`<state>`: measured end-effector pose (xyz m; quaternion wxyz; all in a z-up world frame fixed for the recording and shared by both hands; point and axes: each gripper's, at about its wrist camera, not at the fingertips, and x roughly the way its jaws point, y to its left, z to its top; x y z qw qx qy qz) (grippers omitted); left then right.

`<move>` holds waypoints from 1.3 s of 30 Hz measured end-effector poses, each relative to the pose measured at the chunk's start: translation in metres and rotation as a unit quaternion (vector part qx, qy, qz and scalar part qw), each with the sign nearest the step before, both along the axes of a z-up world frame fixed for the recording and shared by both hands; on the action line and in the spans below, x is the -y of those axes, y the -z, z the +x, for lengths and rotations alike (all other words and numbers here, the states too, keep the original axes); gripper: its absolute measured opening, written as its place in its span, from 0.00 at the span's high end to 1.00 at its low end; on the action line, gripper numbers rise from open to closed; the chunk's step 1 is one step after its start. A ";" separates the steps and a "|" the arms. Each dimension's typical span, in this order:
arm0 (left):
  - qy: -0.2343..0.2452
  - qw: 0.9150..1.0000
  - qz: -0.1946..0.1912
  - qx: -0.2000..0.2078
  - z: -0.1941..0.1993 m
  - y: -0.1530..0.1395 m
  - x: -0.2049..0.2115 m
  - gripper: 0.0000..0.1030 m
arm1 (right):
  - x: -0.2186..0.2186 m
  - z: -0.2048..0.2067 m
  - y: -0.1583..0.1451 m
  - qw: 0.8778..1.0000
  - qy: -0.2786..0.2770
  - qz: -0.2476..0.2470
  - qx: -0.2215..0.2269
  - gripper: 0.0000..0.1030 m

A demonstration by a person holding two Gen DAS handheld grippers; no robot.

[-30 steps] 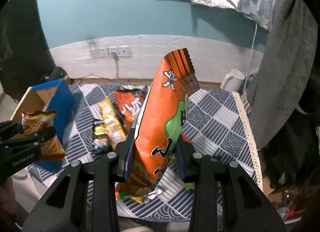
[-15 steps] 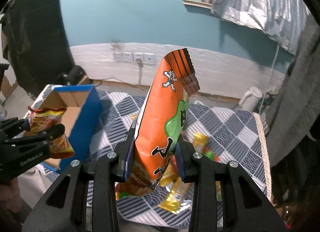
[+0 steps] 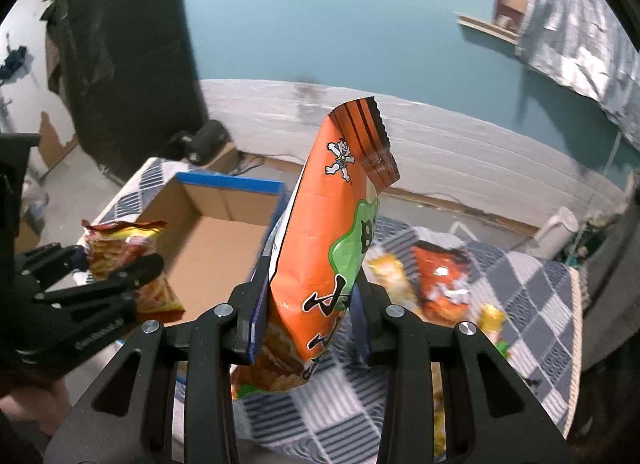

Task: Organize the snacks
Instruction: 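Carry both bags over the cardboard box and open both tools to drop them, then move both tools back over the remaining snack pile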

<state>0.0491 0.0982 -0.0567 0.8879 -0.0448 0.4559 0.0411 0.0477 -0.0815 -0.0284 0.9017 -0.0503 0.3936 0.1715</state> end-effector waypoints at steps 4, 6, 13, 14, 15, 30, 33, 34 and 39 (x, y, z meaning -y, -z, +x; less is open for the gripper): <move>-0.019 1.000 0.005 -0.004 0.003 0.008 -0.022 0.55 | -0.031 0.009 0.008 1.000 -0.025 -0.001 -0.012 0.67; -0.026 1.000 0.008 -0.006 0.004 0.011 -0.031 0.55 | -0.043 0.012 0.012 0.999 -0.037 0.000 -0.018 0.67; -0.042 0.999 0.002 -0.021 0.007 0.030 -0.057 0.55 | -0.076 0.024 0.032 0.997 -0.061 -0.005 -0.049 0.67; -0.043 0.999 0.000 -0.026 0.008 0.034 -0.061 0.55 | -0.080 0.026 0.034 0.997 -0.063 -0.006 -0.052 0.67; -0.045 0.999 -0.001 -0.030 0.009 0.037 -0.064 0.55 | -0.084 0.027 0.036 0.996 -0.067 -0.007 -0.057 0.67; -0.061 0.997 0.040 -0.033 0.009 0.048 -0.071 0.23 | -0.098 0.034 0.052 0.993 -0.076 -0.015 -0.089 0.42; -0.062 0.997 0.036 -0.034 0.009 0.047 -0.072 0.23 | -0.095 0.033 0.049 0.994 -0.068 -0.014 -0.082 0.38; -0.062 0.997 0.034 -0.035 0.008 0.046 -0.071 0.23 | -0.093 0.034 0.048 0.994 -0.064 -0.014 -0.082 0.38; -0.060 0.997 0.041 -0.032 0.008 0.043 -0.068 0.23 | -0.082 0.033 0.047 0.995 -0.050 -0.014 -0.082 0.37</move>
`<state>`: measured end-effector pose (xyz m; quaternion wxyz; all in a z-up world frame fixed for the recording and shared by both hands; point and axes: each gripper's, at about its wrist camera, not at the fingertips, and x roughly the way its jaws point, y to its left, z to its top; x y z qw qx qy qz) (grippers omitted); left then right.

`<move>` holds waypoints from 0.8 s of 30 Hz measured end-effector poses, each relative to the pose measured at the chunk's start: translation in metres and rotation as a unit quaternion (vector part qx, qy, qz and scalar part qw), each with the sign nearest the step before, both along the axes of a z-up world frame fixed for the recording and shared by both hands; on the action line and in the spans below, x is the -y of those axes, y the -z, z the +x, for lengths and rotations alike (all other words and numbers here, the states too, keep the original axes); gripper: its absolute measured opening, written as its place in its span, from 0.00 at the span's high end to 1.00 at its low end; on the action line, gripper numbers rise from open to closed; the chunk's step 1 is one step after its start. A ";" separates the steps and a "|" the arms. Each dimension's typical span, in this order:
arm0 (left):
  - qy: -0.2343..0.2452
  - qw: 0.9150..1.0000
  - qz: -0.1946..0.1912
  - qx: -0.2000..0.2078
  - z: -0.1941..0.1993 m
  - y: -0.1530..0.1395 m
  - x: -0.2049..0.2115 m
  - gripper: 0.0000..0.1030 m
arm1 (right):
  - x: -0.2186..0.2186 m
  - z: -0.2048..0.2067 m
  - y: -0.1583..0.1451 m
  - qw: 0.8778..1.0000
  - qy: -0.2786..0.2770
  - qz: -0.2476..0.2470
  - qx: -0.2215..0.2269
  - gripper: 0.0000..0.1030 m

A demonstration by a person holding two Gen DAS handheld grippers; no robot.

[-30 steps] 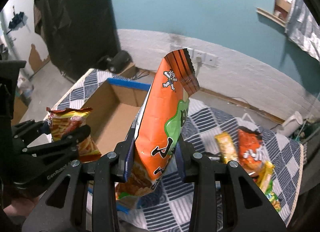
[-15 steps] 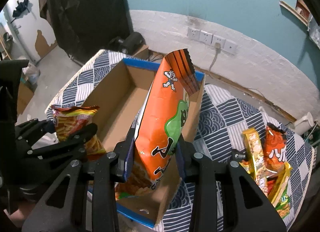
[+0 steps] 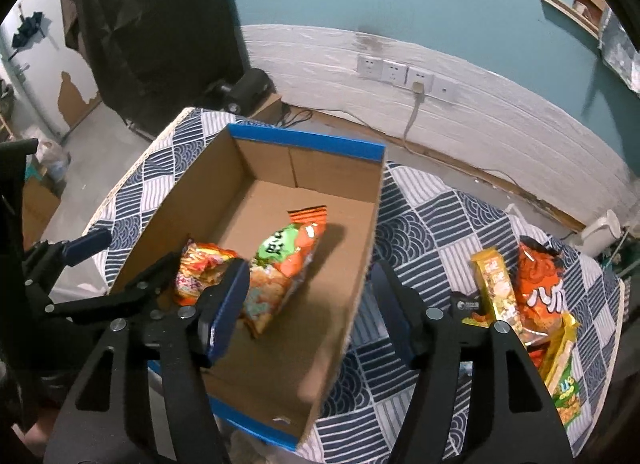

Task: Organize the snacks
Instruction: 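Move both tools back over the remaining snack pile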

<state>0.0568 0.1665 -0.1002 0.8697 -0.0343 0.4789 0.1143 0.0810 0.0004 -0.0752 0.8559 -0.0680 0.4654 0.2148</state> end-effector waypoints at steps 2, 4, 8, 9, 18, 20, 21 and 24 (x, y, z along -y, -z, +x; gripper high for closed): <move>0.003 1.000 0.001 0.002 0.000 -0.001 0.002 0.23 | 0.005 -0.001 0.000 1.000 0.005 -0.002 0.001 0.37; 0.005 1.000 0.003 0.003 -0.001 -0.003 0.006 0.23 | 0.012 -0.002 -0.001 1.000 0.010 -0.005 0.002 0.36; 0.012 1.000 0.002 0.006 -0.001 -0.009 0.015 0.23 | 0.026 -0.006 -0.004 1.000 0.023 -0.008 0.008 0.30; 0.015 1.000 0.004 0.007 -0.001 -0.010 0.019 0.23 | 0.032 -0.007 -0.004 1.000 0.027 -0.008 0.008 0.30; 0.042 0.999 -0.003 0.002 -0.003 -0.015 0.054 0.21 | 0.078 -0.013 -0.006 0.998 0.064 -0.003 0.009 0.30; 0.050 0.999 -0.015 -0.004 -0.003 -0.014 0.063 0.21 | 0.089 -0.014 -0.005 0.997 0.074 -0.001 0.008 0.30; 0.054 0.998 -0.016 -0.006 -0.003 -0.013 0.068 0.21 | 0.096 -0.014 -0.005 0.997 0.080 0.001 0.007 0.30; 0.070 0.997 -0.010 -0.015 -0.002 -0.010 0.087 0.21 | 0.115 -0.016 -0.004 0.995 0.096 0.004 0.005 0.30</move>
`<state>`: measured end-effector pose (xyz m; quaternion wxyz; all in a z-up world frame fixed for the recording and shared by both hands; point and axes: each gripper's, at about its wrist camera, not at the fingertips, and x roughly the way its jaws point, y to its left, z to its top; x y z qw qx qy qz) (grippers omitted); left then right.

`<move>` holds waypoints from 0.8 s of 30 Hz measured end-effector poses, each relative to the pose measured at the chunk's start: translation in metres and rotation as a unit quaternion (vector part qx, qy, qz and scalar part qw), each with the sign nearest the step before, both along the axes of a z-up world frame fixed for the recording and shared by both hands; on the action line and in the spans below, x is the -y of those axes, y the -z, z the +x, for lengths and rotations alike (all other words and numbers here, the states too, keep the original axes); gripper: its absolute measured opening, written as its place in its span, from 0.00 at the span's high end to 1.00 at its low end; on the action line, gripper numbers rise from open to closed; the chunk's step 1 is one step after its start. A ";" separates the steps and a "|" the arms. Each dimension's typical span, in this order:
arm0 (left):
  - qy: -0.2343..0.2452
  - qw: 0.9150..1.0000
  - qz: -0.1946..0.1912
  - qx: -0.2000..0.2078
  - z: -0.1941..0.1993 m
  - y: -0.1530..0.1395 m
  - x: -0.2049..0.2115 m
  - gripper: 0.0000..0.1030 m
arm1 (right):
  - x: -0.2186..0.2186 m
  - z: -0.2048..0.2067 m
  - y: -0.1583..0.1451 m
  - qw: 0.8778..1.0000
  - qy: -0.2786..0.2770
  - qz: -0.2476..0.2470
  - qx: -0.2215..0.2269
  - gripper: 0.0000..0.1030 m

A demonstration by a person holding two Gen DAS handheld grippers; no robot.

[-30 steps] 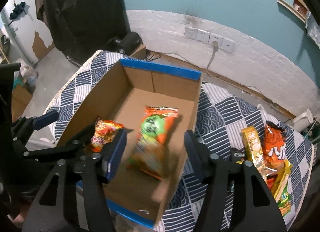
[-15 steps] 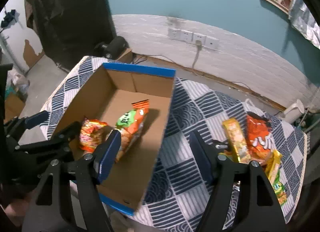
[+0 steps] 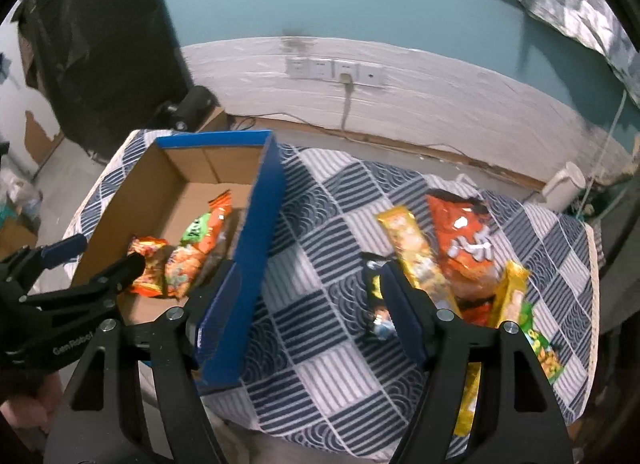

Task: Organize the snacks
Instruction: 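Move both tools back over the remaining snack pile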

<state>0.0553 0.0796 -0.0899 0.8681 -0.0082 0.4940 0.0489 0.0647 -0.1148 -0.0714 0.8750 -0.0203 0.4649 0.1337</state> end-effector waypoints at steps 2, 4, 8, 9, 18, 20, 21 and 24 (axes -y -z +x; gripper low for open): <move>0.012 1.000 0.001 -0.006 0.000 0.001 0.013 0.21 | 0.013 -0.002 0.000 1.000 0.011 0.003 -0.001 0.30; 0.020 1.000 0.003 -0.007 0.000 0.001 0.025 0.21 | 0.028 -0.004 0.001 1.000 0.024 0.005 -0.001 0.30; 0.038 0.999 0.009 -0.012 0.000 0.000 0.049 0.21 | 0.057 -0.008 0.004 0.999 0.047 0.004 -0.003 0.29; 0.041 0.999 0.009 -0.013 0.000 0.000 0.054 0.21 | 0.065 -0.009 0.006 0.998 0.055 0.006 -0.004 0.29; 0.078 0.996 0.030 -0.023 -0.001 0.007 0.109 0.21 | 0.126 -0.014 0.022 0.994 0.110 0.012 -0.018 0.29; 0.089 0.995 0.032 -0.027 -0.001 0.011 0.120 0.21 | 0.136 -0.014 0.026 0.992 0.119 0.011 -0.024 0.29; 0.093 0.995 0.033 -0.030 -0.001 0.013 0.125 0.21 | 0.142 -0.015 0.028 0.992 0.125 0.010 -0.024 0.29; 0.103 0.993 0.039 -0.040 0.001 0.021 0.140 0.21 | 0.156 -0.016 0.035 0.990 0.137 0.003 -0.027 0.29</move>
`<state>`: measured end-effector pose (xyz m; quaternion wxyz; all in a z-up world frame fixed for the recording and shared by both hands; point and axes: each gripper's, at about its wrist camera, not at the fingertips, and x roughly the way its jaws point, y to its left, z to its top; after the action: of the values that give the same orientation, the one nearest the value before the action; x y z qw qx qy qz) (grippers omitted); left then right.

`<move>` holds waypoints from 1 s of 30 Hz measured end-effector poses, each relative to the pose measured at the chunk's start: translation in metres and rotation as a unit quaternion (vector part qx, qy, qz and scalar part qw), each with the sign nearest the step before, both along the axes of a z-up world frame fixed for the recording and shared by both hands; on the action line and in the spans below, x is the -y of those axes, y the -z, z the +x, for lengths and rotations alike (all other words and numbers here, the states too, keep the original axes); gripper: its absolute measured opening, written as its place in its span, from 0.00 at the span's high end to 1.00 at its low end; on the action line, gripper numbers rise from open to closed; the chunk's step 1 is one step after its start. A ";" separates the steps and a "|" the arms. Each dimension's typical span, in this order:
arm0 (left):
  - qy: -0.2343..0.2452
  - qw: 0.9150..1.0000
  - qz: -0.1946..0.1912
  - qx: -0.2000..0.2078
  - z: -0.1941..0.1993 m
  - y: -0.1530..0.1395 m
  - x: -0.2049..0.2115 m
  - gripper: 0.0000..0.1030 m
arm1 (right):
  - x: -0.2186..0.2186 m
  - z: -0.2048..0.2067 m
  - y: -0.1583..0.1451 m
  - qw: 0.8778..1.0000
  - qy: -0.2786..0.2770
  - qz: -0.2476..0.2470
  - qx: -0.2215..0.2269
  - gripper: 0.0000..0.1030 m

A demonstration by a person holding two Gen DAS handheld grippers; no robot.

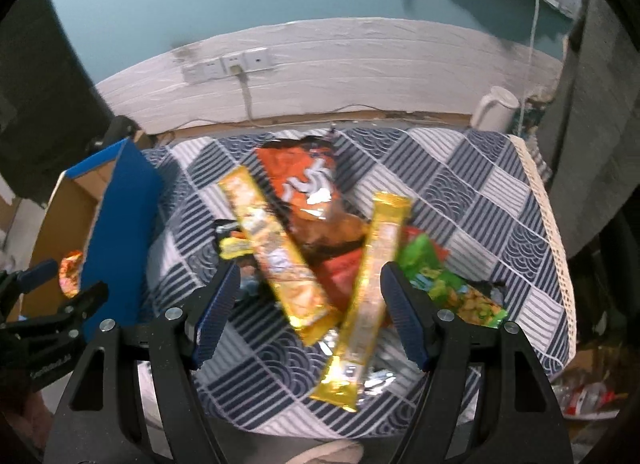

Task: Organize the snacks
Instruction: 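Move both tools back over the remaining snack pile, then grasp a yellow stick packet with the left tool while the right tool grasps another yellow stick packet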

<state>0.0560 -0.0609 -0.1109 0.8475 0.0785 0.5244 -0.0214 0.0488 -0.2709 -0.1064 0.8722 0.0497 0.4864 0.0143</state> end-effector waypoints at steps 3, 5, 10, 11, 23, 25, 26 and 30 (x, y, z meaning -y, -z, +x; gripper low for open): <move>0.006 1.000 0.005 -0.008 0.002 0.007 0.011 0.21 | 0.013 0.000 0.009 1.000 0.012 -0.001 -0.009 0.29; 0.008 1.000 0.010 -0.012 0.003 0.013 0.018 0.21 | 0.020 0.000 0.015 1.000 0.018 -0.001 -0.015 0.29; 0.018 0.999 0.031 -0.021 0.006 0.031 0.033 0.21 | 0.033 0.002 0.033 0.999 0.028 -0.008 -0.033 0.29; 0.018 0.999 0.035 -0.023 0.007 0.035 0.036 0.21 | 0.034 0.003 0.037 0.999 0.029 -0.010 -0.037 0.29; 0.006 0.998 0.049 -0.036 0.020 0.063 0.045 0.21 | 0.025 0.014 0.078 0.997 0.025 -0.032 -0.069 0.29; 0.004 0.998 0.049 -0.038 0.023 0.066 0.046 0.21 | 0.025 0.016 0.083 0.997 0.027 -0.029 -0.069 0.29; 0.002 0.998 0.049 -0.038 0.024 0.068 0.046 0.21 | 0.025 0.017 0.084 0.997 0.027 -0.030 -0.069 0.29; -0.004 0.998 0.045 -0.039 0.028 0.071 0.048 0.21 | 0.024 0.020 0.093 0.997 0.021 -0.033 -0.073 0.34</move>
<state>0.0845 -0.1085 -0.1818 0.8218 0.1137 0.5582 0.0030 0.0683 -0.2947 -0.1991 0.8358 0.0320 0.5475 -0.0237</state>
